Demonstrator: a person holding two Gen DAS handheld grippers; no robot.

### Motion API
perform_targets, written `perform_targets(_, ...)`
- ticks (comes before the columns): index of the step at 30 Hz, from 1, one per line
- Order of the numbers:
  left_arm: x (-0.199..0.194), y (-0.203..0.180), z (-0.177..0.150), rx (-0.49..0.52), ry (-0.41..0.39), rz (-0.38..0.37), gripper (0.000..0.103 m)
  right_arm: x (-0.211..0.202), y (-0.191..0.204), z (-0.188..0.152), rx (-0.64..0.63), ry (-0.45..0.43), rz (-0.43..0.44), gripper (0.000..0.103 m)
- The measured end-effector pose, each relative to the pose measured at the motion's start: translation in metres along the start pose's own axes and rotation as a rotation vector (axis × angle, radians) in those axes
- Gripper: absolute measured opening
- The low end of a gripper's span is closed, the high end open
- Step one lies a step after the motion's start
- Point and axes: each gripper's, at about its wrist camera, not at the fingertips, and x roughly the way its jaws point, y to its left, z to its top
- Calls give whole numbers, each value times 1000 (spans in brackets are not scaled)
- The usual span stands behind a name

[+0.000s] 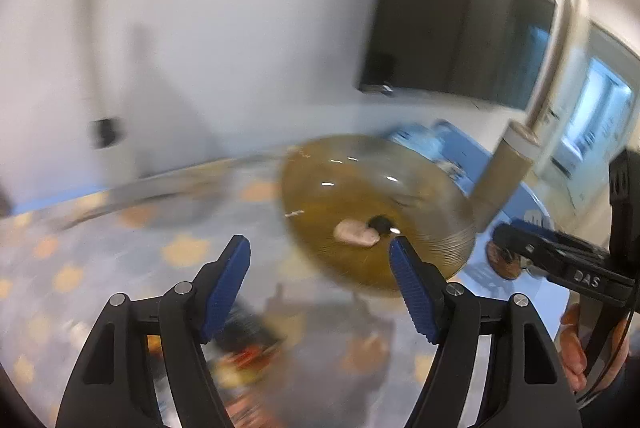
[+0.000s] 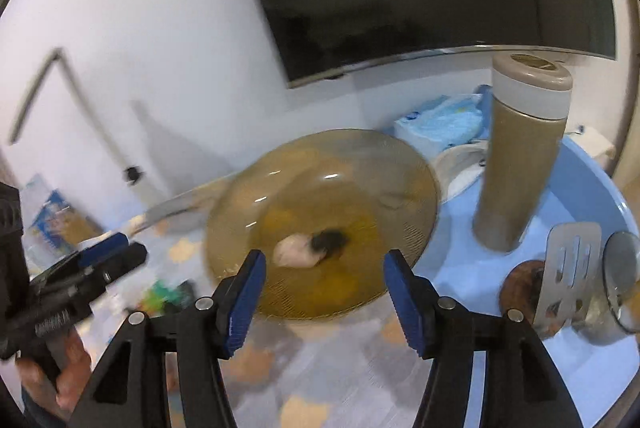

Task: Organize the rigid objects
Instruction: 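Carry both items to the amber bowl and open both grippers, then grasp the blue lighter with the left gripper while the right grasps the pink card box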

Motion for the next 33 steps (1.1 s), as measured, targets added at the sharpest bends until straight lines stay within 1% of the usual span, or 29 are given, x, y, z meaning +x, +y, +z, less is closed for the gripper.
perform_targets(1,-18,14,-8,-23,-19,12,70,-5,7,-5,-19,1,20,61)
perform_targets(2,-26,22,-13,-37,-27,23,70,-9,16,-11,-44,6,40,61)
perform_targets(4,-52,48,-34,-80,-43,82,71,-13,37,-27,-96,24,80,63)
perform_targets(5,-62,60,-46,-97,-40,121,71,-10,50,-38,-121,41,98,71)
perform_targets(6,-69,75,-64,-129,-26,169,73,-6,60,-48,-139,58,107,82)
perform_targets(7,-72,89,-78,-164,-5,196,75,4,74,-65,-158,78,110,85)
perform_targets(8,-72,102,-89,-200,19,220,75,13,82,-77,-174,89,111,86)
perform_targets(9,-69,121,-107,-242,55,287,75,28,94,-94,-212,109,97,86)
perform_targets(11,-64,151,-134,-293,111,404,75,53,108,-113,-267,149,46,86)
perform_targets(13,-64,177,-151,-349,148,452,75,72,113,-125,-279,188,4,86)
perform_targets(15,-61,194,-167,-399,168,472,75,79,114,-131,-280,202,-27,86)
perform_targets(16,-60,198,-171,-414,173,475,75,76,112,-131,-281,194,-26,86)
perform_targets(17,-60,201,-175,-416,153,477,75,75,112,-131,-286,188,-27,89)
perform_targets(18,-62,199,-176,-408,144,487,75,76,111,-132,-290,191,-28,90)
perform_targets(20,-61,198,-175,-393,153,490,75,76,107,-132,-271,196,-20,90)
perform_targets(22,-60,192,-175,-367,157,475,77,77,104,-131,-264,203,-14,90)
perform_targets(25,-60,191,-176,-348,162,447,83,81,103,-130,-243,216,-12,94)
perform_targets(29,-54,189,-176,-354,158,439,84,83,101,-130,-223,227,-4,95)
perform_targets(32,-49,184,-175,-323,182,455,90,84,100,-130,-216,230,-11,96)
perform_targets(33,-46,181,-174,-306,196,459,93,84,99,-129,-214,231,-10,96)
